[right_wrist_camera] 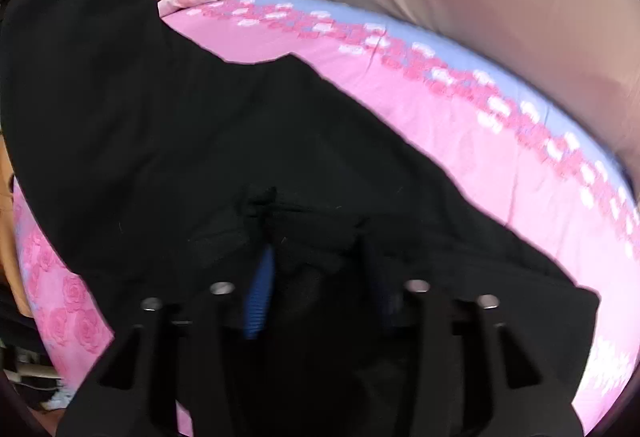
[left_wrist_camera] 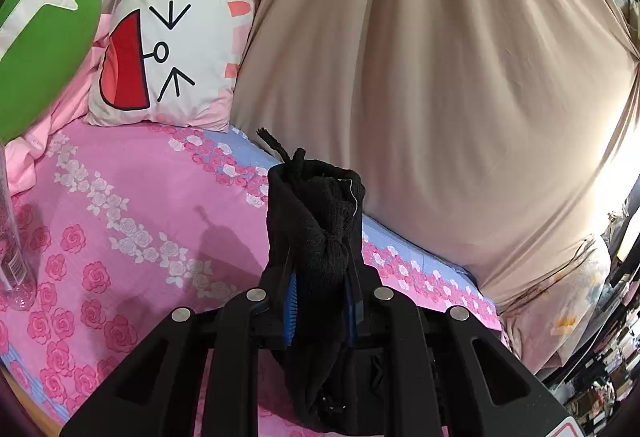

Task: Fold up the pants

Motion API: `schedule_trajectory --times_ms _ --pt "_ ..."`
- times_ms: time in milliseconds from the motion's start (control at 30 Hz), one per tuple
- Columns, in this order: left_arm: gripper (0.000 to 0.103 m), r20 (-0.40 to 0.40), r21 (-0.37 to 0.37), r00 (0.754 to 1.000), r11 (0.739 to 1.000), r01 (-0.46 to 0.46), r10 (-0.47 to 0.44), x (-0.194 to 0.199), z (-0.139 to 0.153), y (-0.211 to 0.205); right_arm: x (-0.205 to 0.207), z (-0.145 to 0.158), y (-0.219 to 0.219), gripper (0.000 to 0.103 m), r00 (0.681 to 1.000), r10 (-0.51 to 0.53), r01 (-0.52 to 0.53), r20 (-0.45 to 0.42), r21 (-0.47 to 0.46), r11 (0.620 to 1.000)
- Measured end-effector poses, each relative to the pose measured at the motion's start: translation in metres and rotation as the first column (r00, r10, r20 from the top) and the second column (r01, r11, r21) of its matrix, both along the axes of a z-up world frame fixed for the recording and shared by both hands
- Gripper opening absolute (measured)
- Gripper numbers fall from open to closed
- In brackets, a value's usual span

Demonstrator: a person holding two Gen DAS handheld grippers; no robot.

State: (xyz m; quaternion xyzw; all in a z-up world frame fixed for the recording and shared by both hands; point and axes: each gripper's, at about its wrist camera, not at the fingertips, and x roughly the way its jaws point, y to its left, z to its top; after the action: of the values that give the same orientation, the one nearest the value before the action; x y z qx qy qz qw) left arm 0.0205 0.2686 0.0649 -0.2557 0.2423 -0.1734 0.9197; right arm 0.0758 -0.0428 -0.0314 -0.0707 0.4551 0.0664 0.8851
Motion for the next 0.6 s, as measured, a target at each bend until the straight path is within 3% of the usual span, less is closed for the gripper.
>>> schedule_trajectory --times_ms 100,200,233,333,367,467,533,600 --pt "0.016 -0.005 -0.011 1.0 1.0 0.0 0.0 0.0 -0.001 0.003 -0.021 0.05 -0.052 0.008 0.989 -0.11 0.092 0.101 0.163 0.982" --pt "0.016 -0.005 -0.012 1.0 1.0 0.001 -0.002 -0.002 -0.001 0.004 -0.08 0.11 -0.125 0.008 0.934 -0.27 0.185 0.232 0.331 0.925" --pt "0.016 -0.009 -0.018 1.0 1.0 0.005 -0.006 -0.002 -0.001 0.004 -0.104 0.127 -0.151 0.008 0.907 -0.326 0.209 0.268 0.384 0.899" --pt "0.016 -0.013 -0.022 1.0 1.0 -0.002 0.002 -0.001 -0.002 0.006 -0.194 0.168 -0.233 0.009 0.772 -0.513 0.268 0.376 0.539 0.799" --pt "0.016 -0.015 -0.026 1.0 1.0 -0.004 0.004 0.001 -0.003 0.007 -0.228 0.175 -0.267 0.009 0.712 -0.583 0.289 0.393 0.592 0.752" --pt "0.016 -0.021 -0.035 1.0 0.999 -0.011 0.011 0.003 -0.002 0.006 -0.287 0.169 -0.343 0.009 0.606 -0.718 0.358 0.342 0.689 0.63" --pt "0.016 -0.022 -0.019 1.0 1.0 -0.015 0.014 0.002 0.0 0.001 -0.308 0.155 -0.376 0.009 0.586 -0.757 0.379 0.291 0.727 0.573" --pt "0.016 -0.021 -0.01 1.0 1.0 -0.007 0.007 0.0 0.004 -0.005 -0.304 0.148 -0.384 0.009 0.58 -0.765 0.448 0.28 0.676 0.586"
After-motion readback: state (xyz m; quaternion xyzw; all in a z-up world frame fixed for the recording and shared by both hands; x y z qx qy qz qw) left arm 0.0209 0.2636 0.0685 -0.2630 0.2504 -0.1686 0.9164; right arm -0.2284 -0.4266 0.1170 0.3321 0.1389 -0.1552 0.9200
